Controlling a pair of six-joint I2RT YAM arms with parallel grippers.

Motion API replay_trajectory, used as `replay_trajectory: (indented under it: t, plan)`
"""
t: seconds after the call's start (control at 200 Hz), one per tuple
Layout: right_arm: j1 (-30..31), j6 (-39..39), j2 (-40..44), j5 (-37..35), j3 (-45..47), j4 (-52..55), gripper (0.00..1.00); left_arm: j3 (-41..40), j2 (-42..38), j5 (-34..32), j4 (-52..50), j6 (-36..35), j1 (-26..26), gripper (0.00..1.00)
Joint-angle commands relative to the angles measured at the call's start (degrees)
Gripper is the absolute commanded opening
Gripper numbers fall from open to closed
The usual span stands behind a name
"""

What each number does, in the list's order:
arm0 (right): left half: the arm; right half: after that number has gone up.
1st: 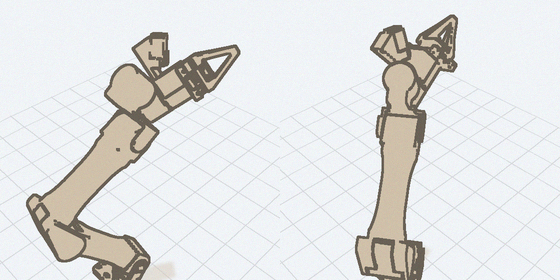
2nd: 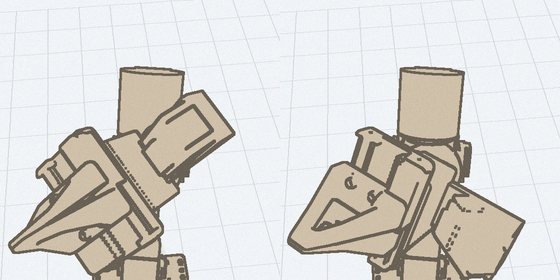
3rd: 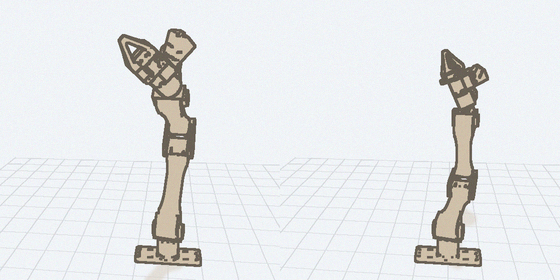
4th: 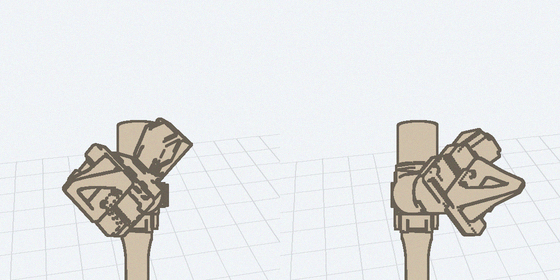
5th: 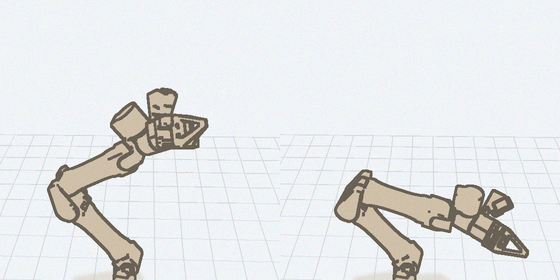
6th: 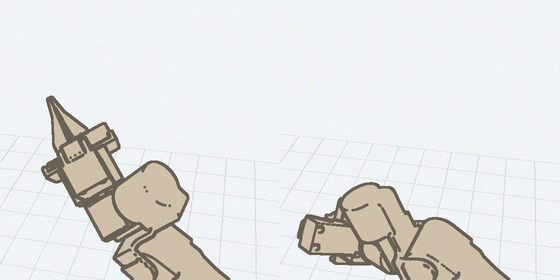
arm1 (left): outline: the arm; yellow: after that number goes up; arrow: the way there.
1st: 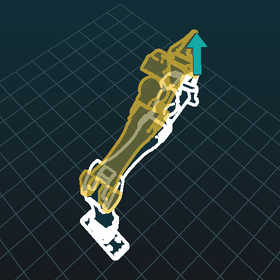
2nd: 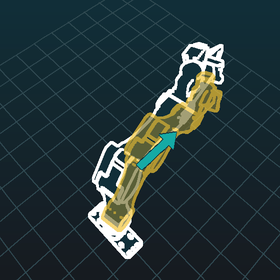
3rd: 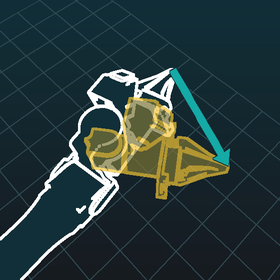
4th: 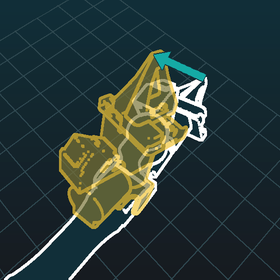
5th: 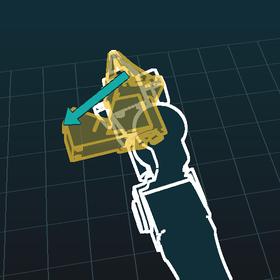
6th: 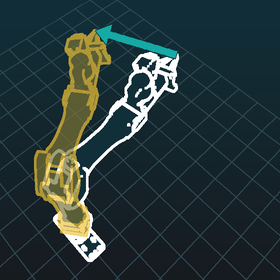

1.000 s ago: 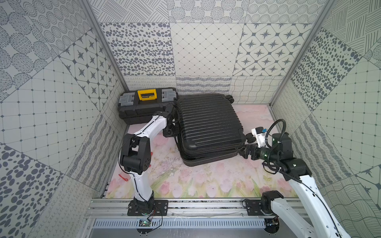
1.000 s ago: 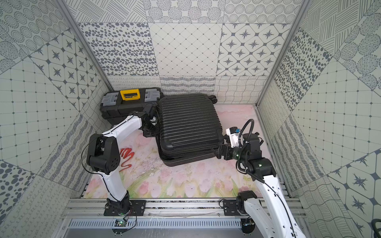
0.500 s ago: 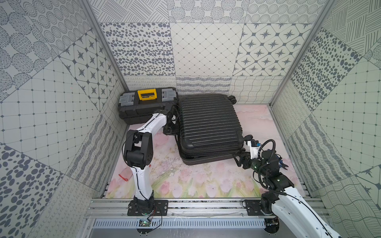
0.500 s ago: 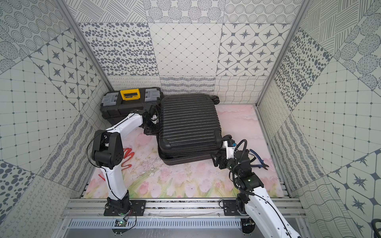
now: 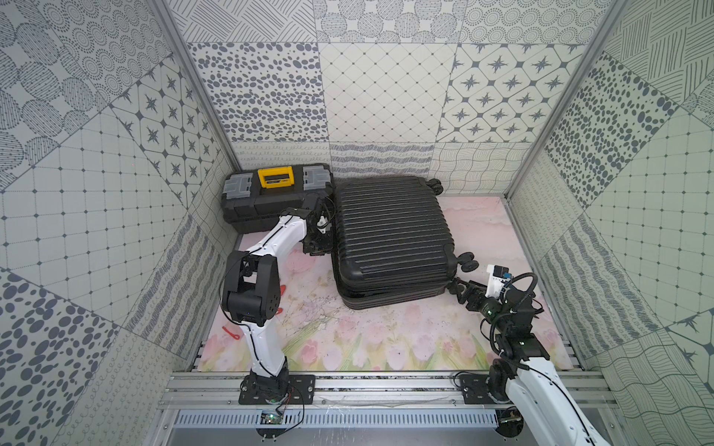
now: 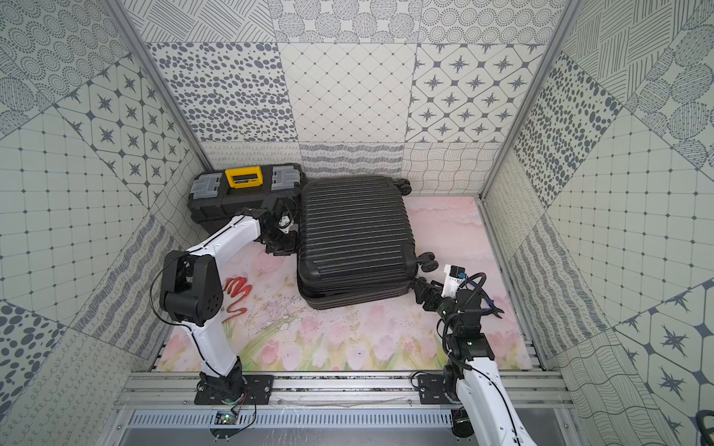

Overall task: Close the suitcase zippers
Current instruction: Adjust the suitcase at the center of the board.

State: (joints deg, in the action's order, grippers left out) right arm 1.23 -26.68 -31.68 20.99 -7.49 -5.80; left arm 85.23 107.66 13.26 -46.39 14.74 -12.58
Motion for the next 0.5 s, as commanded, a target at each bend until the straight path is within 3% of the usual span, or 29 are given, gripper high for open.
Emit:
replay_trajectory:
  t: [0.0, 0.13, 0.22, 0.325, 0.495]
  plan:
    - [-0.24, -1.53, 1.09, 0.36, 1.32, -3.98, 0.75, -1.85, -0.71, 3.09, -0.49, 3.08, -0.25, 0.39]
    - [-0.34, -1.36, 1.01, 0.63, 0.75, -3.61, 0.75, -4.36, -1.26, 4.32, 1.97, 5.9, -0.93, 0.39]
    - [-0.31, -0.94, 1.48, 0.71, 0.14, -2.71, 0.75, -4.56, -0.45, -2.15, -1.03, 5.48, -1.82, 0.37]
    - [-0.3, -1.3, 1.64, 0.32, 0.66, -3.29, 0.74, -7.07, 0.42, -3.28, 0.93, 5.47, -1.69, 0.32]
    - [-0.34, -0.75, -1.25, 1.72, 0.53, -6.01, 0.68, -6.79, 1.62, -4.55, 0.8, 3.81, -1.49, 0.07]
